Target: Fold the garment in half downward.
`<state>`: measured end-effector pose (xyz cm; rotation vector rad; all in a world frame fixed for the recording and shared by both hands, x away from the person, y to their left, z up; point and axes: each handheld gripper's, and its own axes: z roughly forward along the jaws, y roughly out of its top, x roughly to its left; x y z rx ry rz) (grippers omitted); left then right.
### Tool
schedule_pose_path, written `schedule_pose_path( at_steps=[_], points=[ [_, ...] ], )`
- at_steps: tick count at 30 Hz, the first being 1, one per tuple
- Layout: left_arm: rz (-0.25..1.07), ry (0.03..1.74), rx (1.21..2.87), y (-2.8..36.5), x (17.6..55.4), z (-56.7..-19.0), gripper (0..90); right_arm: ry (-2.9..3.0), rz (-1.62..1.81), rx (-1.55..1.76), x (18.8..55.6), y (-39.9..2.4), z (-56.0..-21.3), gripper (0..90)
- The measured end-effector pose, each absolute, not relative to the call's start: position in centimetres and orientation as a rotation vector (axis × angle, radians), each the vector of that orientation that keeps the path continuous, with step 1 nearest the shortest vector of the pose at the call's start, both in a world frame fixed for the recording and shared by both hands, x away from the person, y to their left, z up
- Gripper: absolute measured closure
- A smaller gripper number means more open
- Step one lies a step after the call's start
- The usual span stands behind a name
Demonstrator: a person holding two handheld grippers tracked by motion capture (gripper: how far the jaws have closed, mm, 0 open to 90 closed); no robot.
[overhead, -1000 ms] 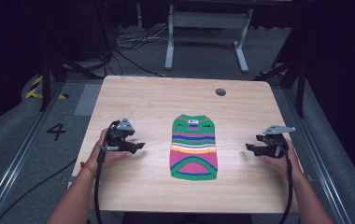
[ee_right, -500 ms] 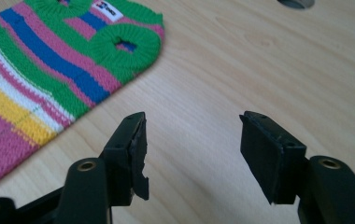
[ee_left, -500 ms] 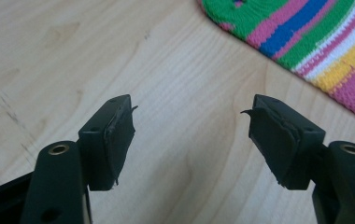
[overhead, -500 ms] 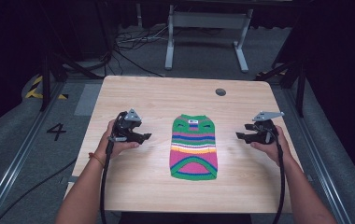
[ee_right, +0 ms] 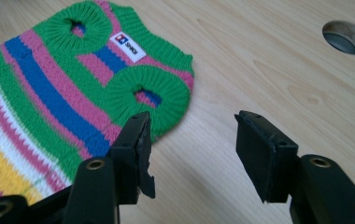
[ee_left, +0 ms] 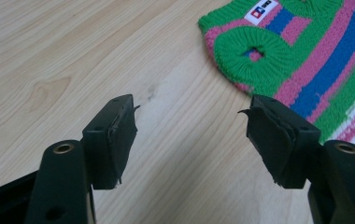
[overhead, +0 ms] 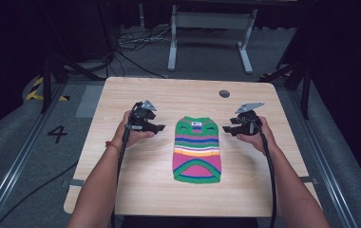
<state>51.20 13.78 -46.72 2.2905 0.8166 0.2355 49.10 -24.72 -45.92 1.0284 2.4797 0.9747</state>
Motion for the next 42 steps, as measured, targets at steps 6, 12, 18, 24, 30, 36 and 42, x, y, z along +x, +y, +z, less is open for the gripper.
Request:
schedule_pose_path(
  at_steps=[6, 12, 18, 24, 30, 36, 42],
  points=[
    [0.246, 0.820, 2.322, 11.4, 52.6, -47.1, 33.3, 2.470, 0.940, 1.073, 50.6, -23.6, -47.0, 41.2],
    [0.222, 0.835, 2.320, 9.6, 53.7, -47.3, 31.8, 2.455, 1.001, 1.105, 51.8, -23.1, -47.6, 45.2],
    [0.202, 0.871, 2.291, 7.9, 54.7, -48.5, 32.5, 2.444, 1.010, 1.131, 52.5, -22.3, -48.4, 50.4],
    [0.193, 0.920, 2.277, 7.2, 55.1, -49.9, 33.3, 2.429, 1.054, 1.173, 53.1, -21.6, -49.2, 53.0],
    [0.200, 0.955, 2.233, 7.2, 55.1, -50.3, 33.0, 2.457, 1.037, 1.174, 53.3, -20.3, -50.3, 54.6],
    [0.209, 0.949, 2.211, 6.7, 54.8, -50.5, 36.8, 2.445, 1.044, 1.178, 53.3, -20.4, -50.4, 56.3],
    [0.123, 0.883, 2.192, 6.3, 54.5, -50.6, 73.4, 2.455, 1.105, 1.203, 53.1, -20.4, -50.4, 77.2]
  ],
)
